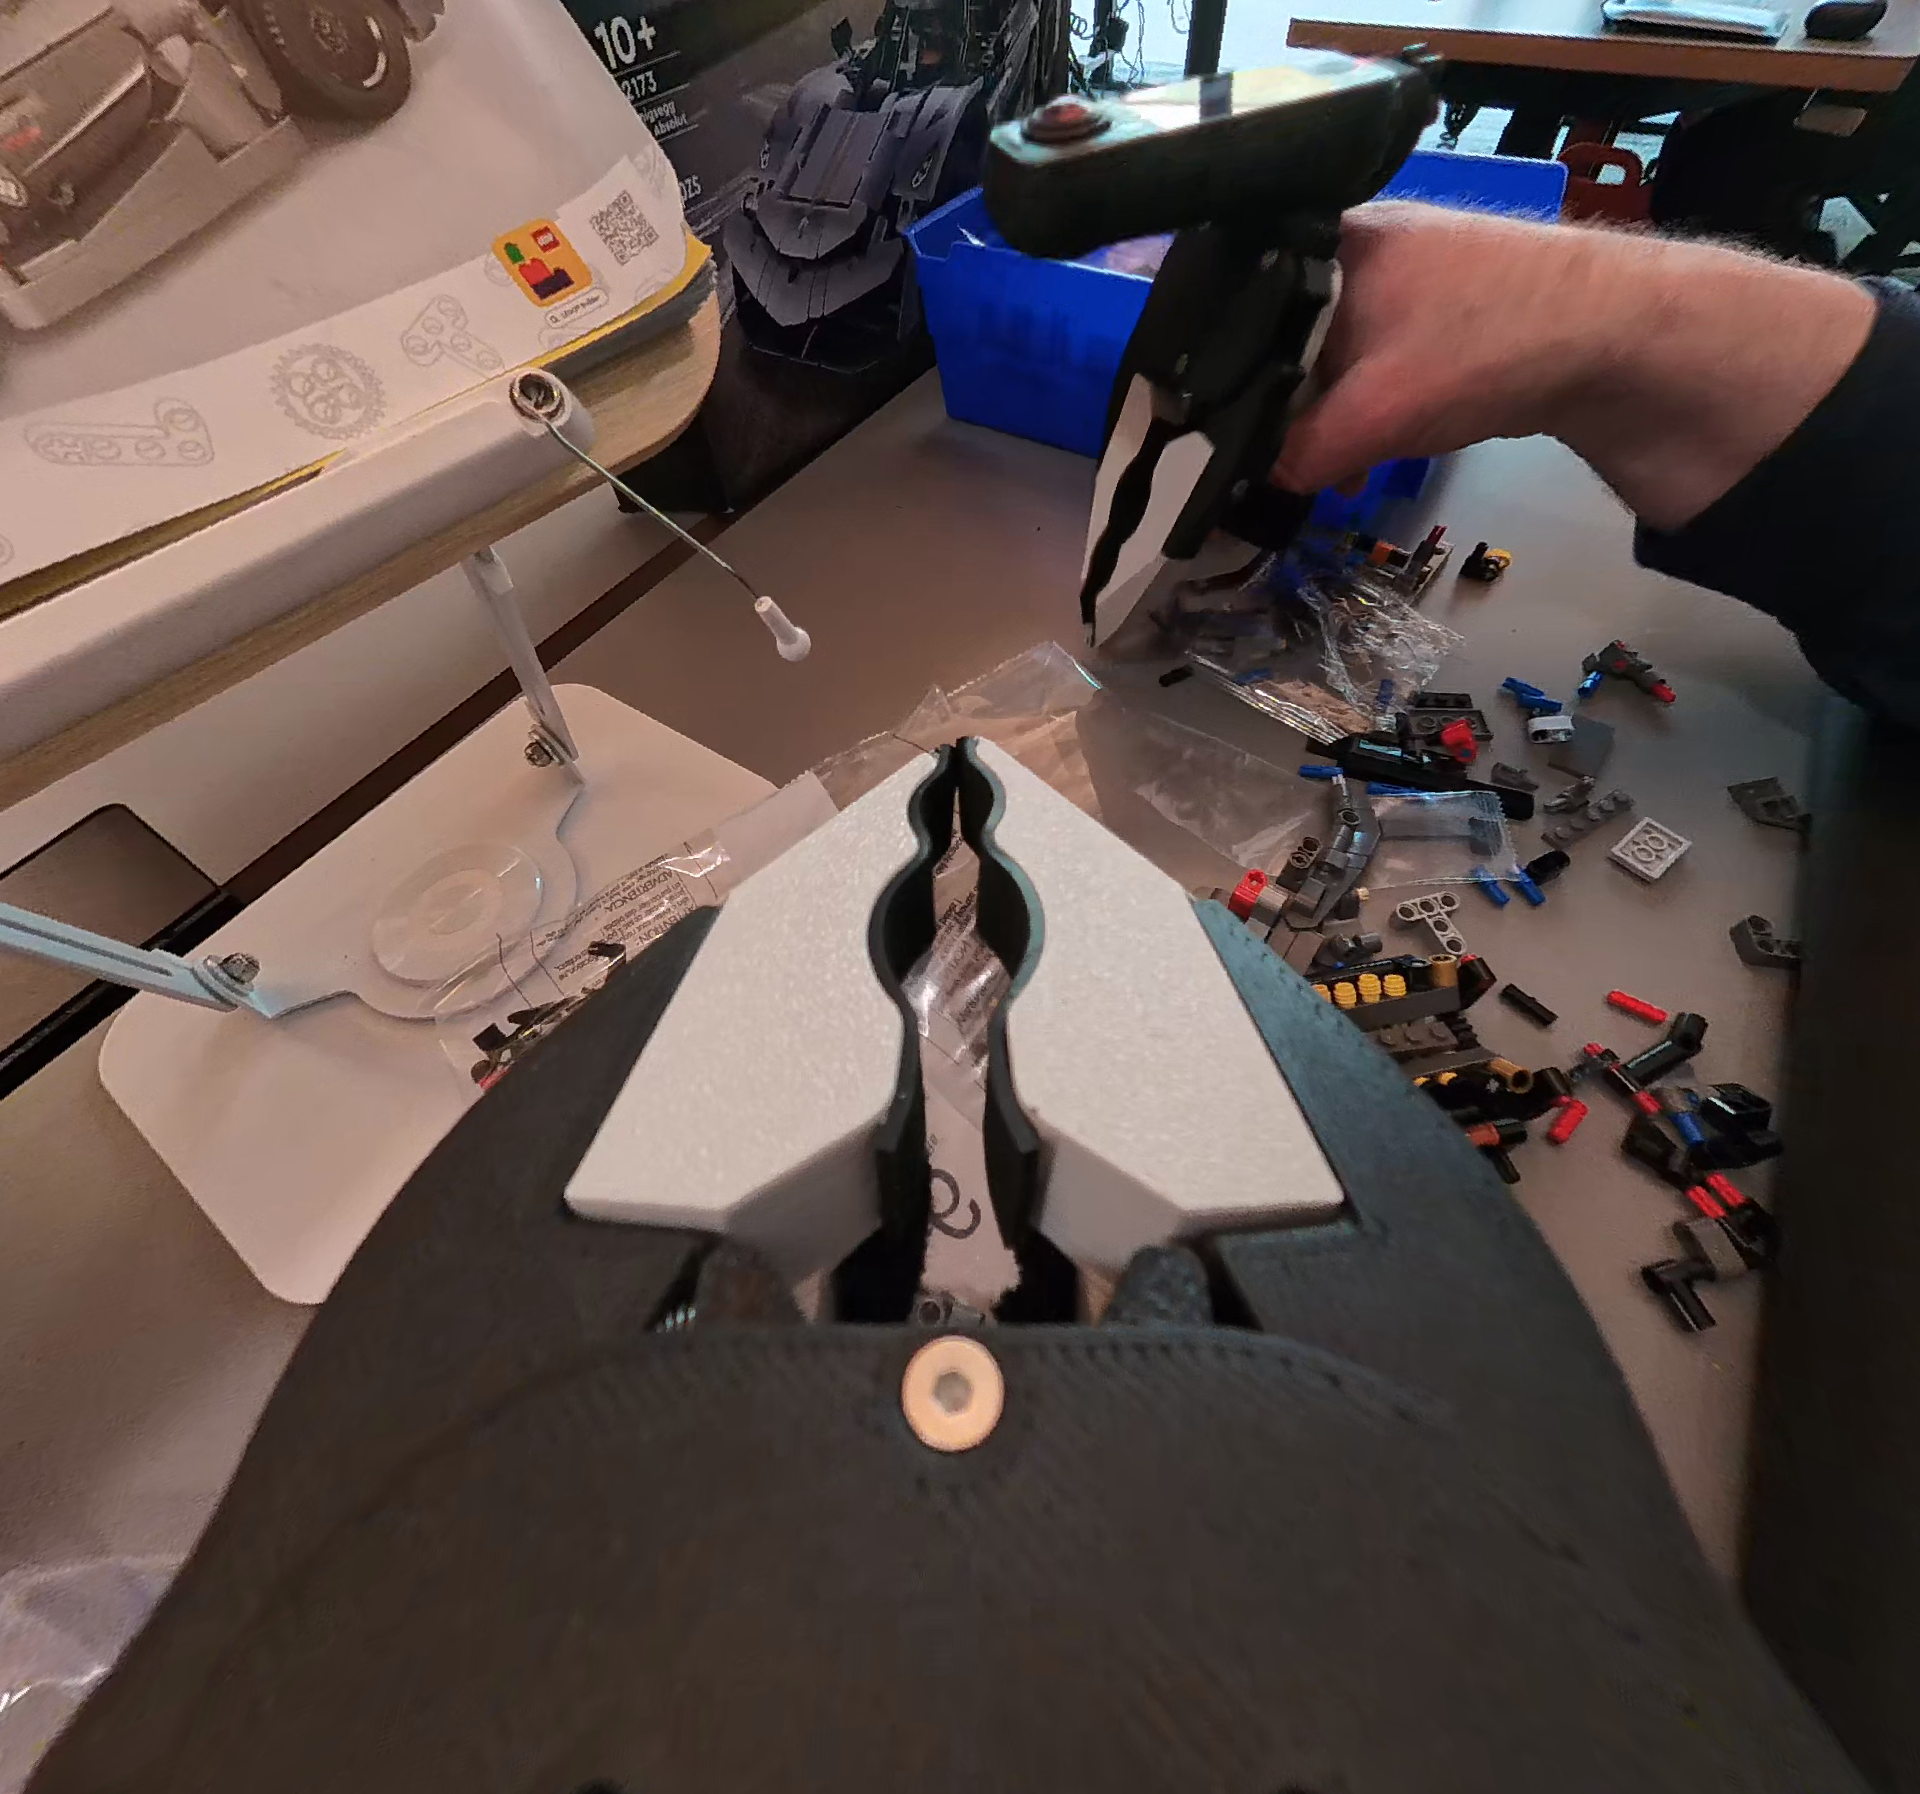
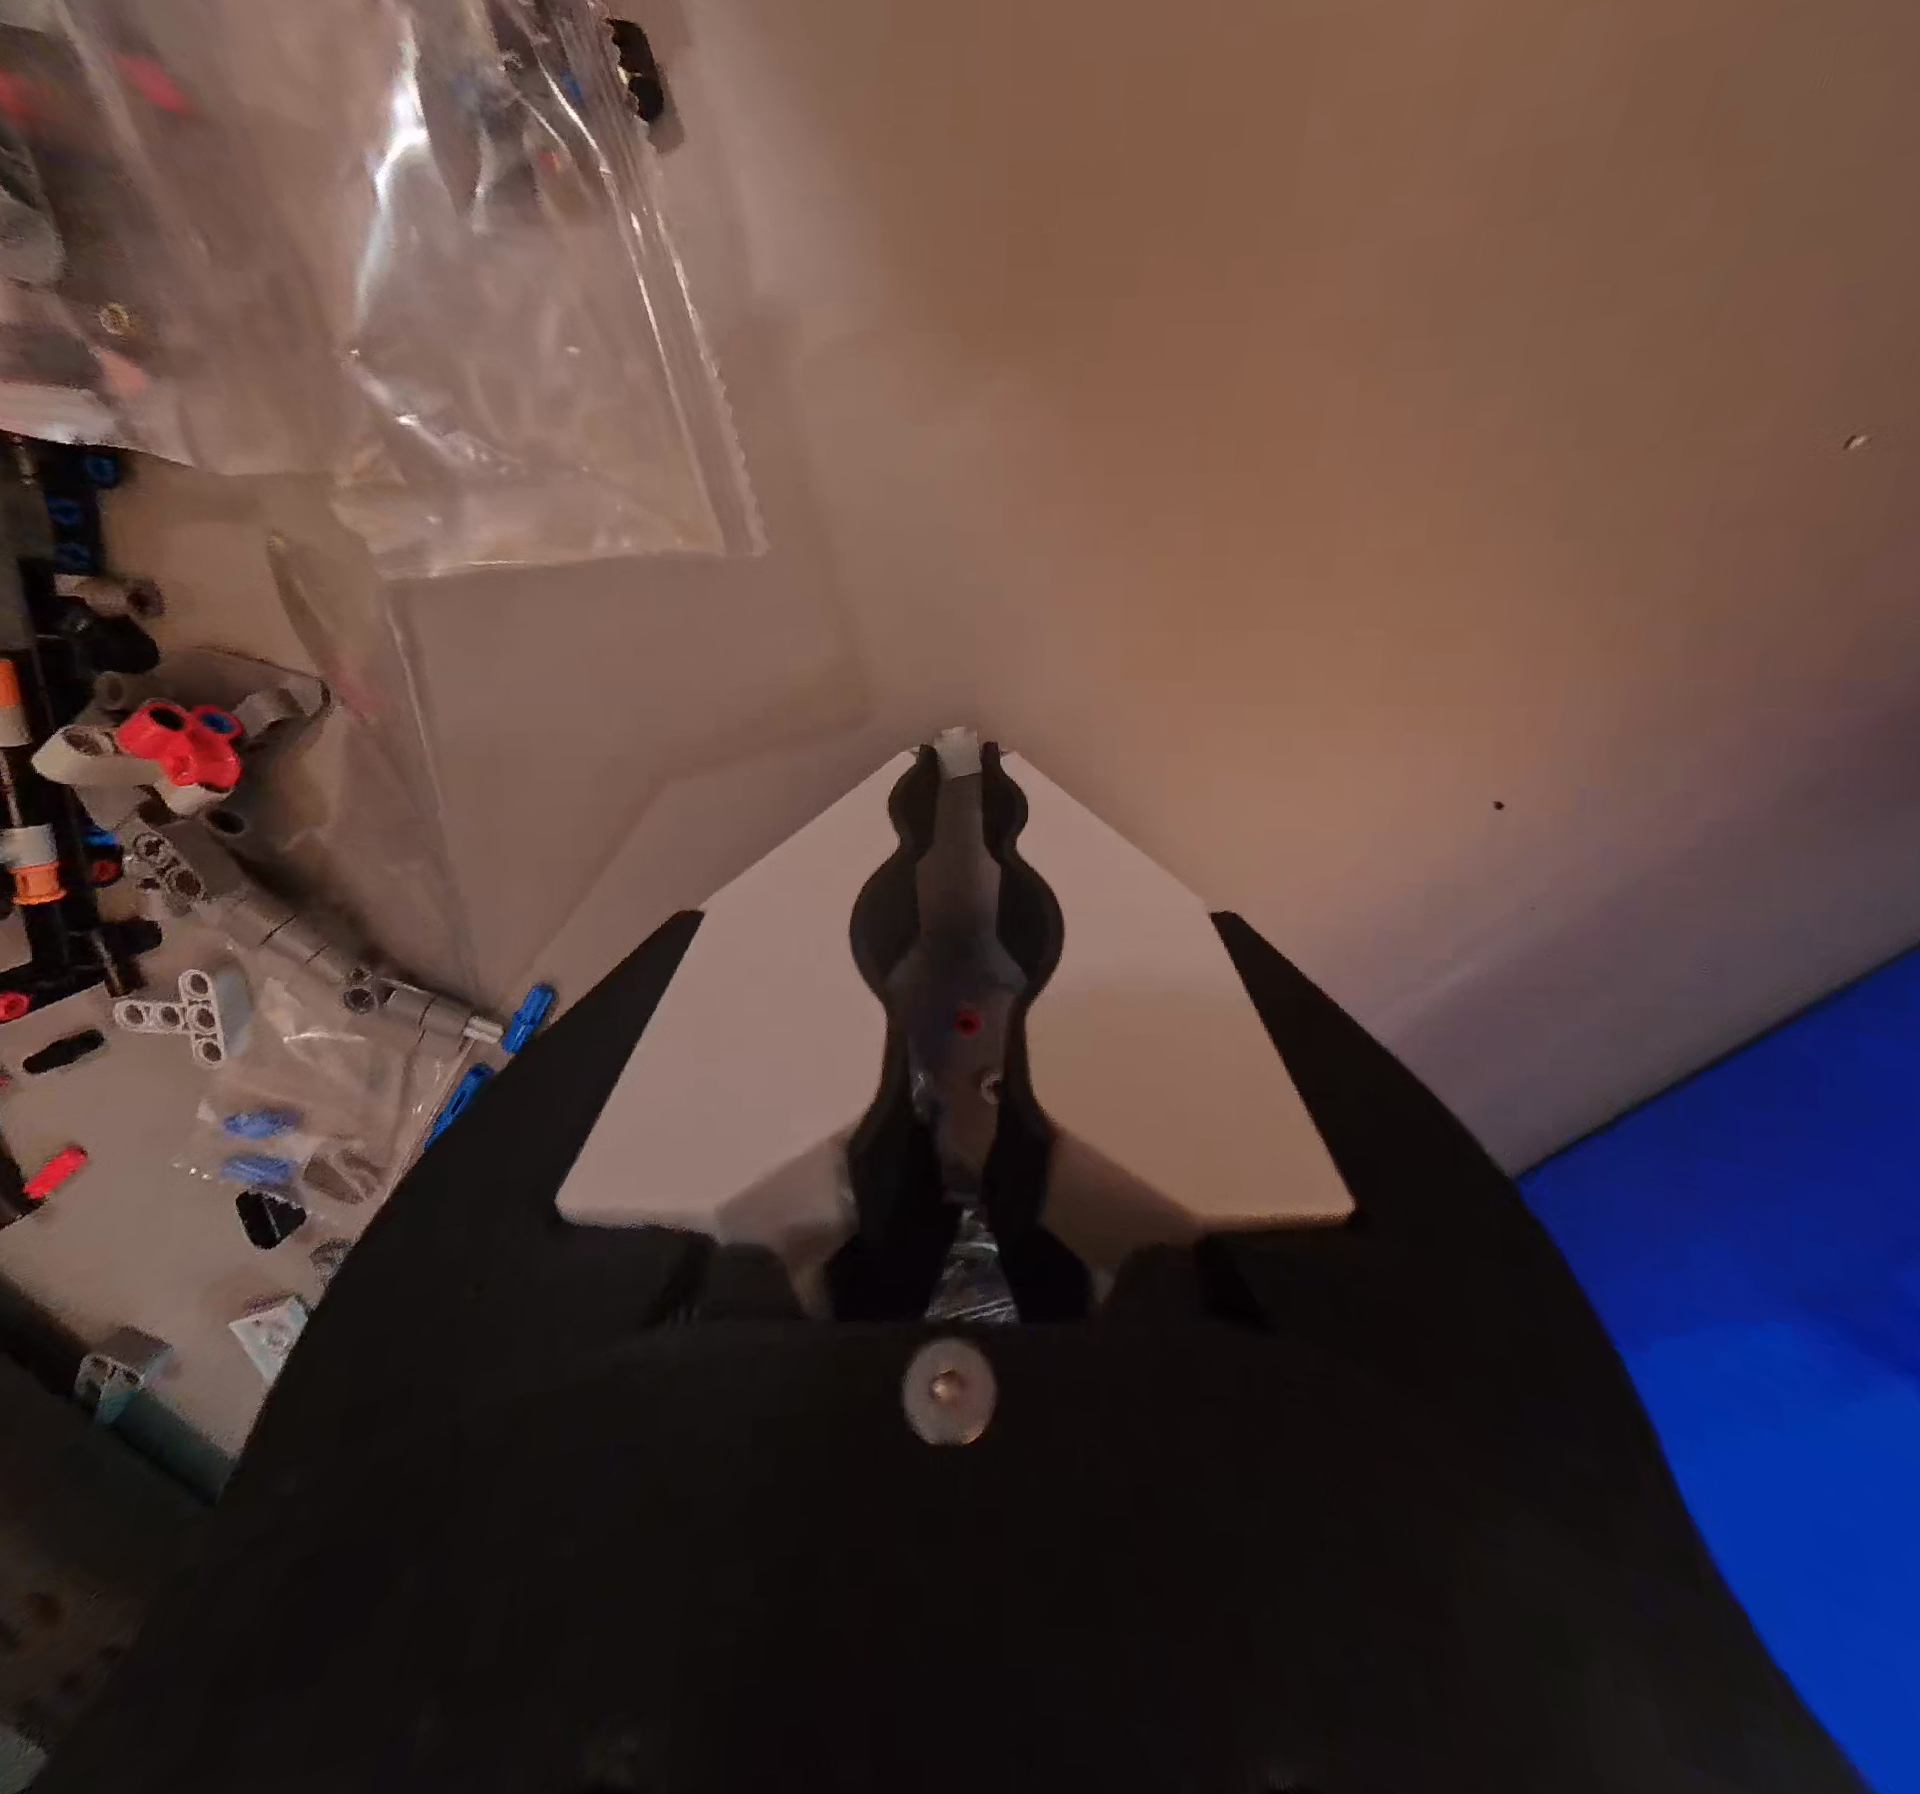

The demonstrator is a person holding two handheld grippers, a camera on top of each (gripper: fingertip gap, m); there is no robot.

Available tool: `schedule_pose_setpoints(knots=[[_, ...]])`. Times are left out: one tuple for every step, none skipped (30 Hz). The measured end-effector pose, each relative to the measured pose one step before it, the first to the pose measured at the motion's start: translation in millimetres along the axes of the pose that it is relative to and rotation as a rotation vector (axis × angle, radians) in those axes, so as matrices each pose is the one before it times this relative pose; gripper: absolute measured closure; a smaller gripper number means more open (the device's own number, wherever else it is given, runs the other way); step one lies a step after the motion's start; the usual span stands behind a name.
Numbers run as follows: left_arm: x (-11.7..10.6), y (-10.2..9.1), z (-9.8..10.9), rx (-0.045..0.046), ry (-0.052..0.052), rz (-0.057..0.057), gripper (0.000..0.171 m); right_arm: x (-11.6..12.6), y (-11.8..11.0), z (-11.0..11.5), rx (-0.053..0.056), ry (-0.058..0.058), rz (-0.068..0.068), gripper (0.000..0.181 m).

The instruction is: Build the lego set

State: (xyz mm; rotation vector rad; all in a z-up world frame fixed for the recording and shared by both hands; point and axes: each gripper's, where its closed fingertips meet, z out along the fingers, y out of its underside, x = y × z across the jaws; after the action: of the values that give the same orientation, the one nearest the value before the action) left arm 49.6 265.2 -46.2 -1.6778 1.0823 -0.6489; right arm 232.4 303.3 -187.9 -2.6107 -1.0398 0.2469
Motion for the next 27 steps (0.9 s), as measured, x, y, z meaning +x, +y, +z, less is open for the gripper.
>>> schedule_pose_setpoints(knots=[[-0.55,0.13,0.07,-0.00023,-0.0022,-0.0010,0.171,-1.85,-3.98,-4.01,0.0241,0.0009,-0.0072,0.176],[-0.51,0.07,0.27,0.00069,-0.0016,-0.0026,0.171,-5.25,-4.96,-4.91,0.0265,-0.0168,-0.0058,0.176],[-0.37,0.15,0.31,0.00076,-0.0007,-0.0028,0.171,-7.95,-5.74,-5.54,0.0277,-0.0244,-0.0140,0.176],[-0.57,0.29,0.26,-0.00037,-0.0029,-0.0022,0.171,-8.86,-8.29,-6.31,0.0400,-0.0170,-0.0264,0.176],[-0.48,0.30,0.16,-0.00120,-0.0028,-0.0003,0.171,-12.27,-10.06,-6.12,0.0448,-0.0304,-0.0342,0.176],[-0.29,0.09,0.14,-0.00033,-0.0018,0.0001,0.171,-15.57,-10.58,-4.74,0.0430,-0.0466,-0.0348,0.176],[-0.11,-0.15,0.01,0.00132,-0.0010,-0.0011,0.171,-14.06,-9.47,-2.55,0.0306,-0.0381,-0.0251,0.176],[0.17,-0.19,-0.01,0.00166,0.0003,-0.0012,0.171,-11.22,-7.86,-0.12,0.0180,-0.0227,-0.0227,0.176],[0.10,-0.06,-0.01,0.00051,0.0000,-0.0001,0.171,-12.20,-7.18,2.10,0.0141,-0.0294,-0.0263,0.176],[-0.04,0.01,-0.02,-0.00015,-0.0014,0.0010,0.171,-11.18,-7.28,4.21,0.0145,-0.0282,-0.0220,0.176],[-0.15,0.05,-0.05,-0.00048,-0.0019,0.0014,0.171,-6.17,-5.47,6.16,0.0031,-0.0069,-0.0133,0.176],[-0.31,0.46,0.19,-0.00184,-0.0019,0.0010,0.171,-1.53,-2.60,7.72,-0.0142,0.0130,-0.0122,0.176],[-0.14,0.64,0.26,-0.00263,-0.0002,-0.0003,0.171,1.43,-1.27,8.68,-0.0194,0.0259,-0.0115,0.176],[-0.15,0.47,0.16,-0.00069,0.0005,-0.0009,0.171,1.31,-1.77,9.14,-0.0132,0.0186,-0.0061,0.176],[-0.20,0.46,0.01,-0.00107,0.0004,-0.0012,0.171,-2.90,-1.93,9.03,-0.0083,-0.0118,-0.0017,0.175],[-0.52,0.48,-0.31,-0.00098,-0.0012,-0.0007,0.171,-4.26,-2.02,7.58,-0.0047,-0.0207,-0.0039,0.175],[-0.56,0.24,-0.50,-0.00020,-0.0021,-0.0003,0.171,-1.75,-1.17,5.18,-0.0067,-0.0053,-0.0068,0.173],[-0.52,0.21,-0.67,-0.00035,-0.0017,0.0004,0.171,1.45,-0.46,2.38,-0.0049,0.0130,-0.0036,0.167],[-0.26,0.04,-0.79,-0.00033,-0.0005,0.0002,0.171,2.04,0.29,-0.77,-0.0018,0.0150,-0.0016,0.165],[0.10,0.31,-0.53,-0.00259,0.0019,-0.0019,0.171,0.89,0.10,-3.54,0.0060,0.0061,-0.0008,0.167],[0.30,0.63,-0.16,-0.00489,0.0032,-0.0029,0.171,1.08,-1.98,-5.78,0.0236,0.0033,0.0025,0.170],[-0.13,0.76,0.36,-0.00498,0.0003,-0.0019,0.171,1.53,-3.38,-6.48,0.0335,0.0018,0.0074,0.171],[-0.34,0.68,0.65,-0.00359,-0.0019,-0.0006,0.171,2.03,-2.43,-5.58,0.0281,-0.0002,0.0126,0.171],[0.06,1.15,1.08,-0.00553,0.0005,-0.0009,0.171,2.42,-0.56,-3.71,0.0163,-0.0011,0.0151,0.169],[0.09,1.76,1.24,-0.00887,0.0005,-0.0003,0.171,2.33,0.96,-1.74,0.0076,-0.0011,0.0105,0.167],[-0.32,2.51,1.42,-0.01263,-0.0023,0.0011,0.171,0.63,1.23,0.03,0.0055,-0.0064,0.0000,0.165],[0.37,3.04,1.85,-0.01671,0.0023,0.0043,0.171,-0.84,1.79,1.74,0.0004,-0.0092,-0.0059,0.163]])
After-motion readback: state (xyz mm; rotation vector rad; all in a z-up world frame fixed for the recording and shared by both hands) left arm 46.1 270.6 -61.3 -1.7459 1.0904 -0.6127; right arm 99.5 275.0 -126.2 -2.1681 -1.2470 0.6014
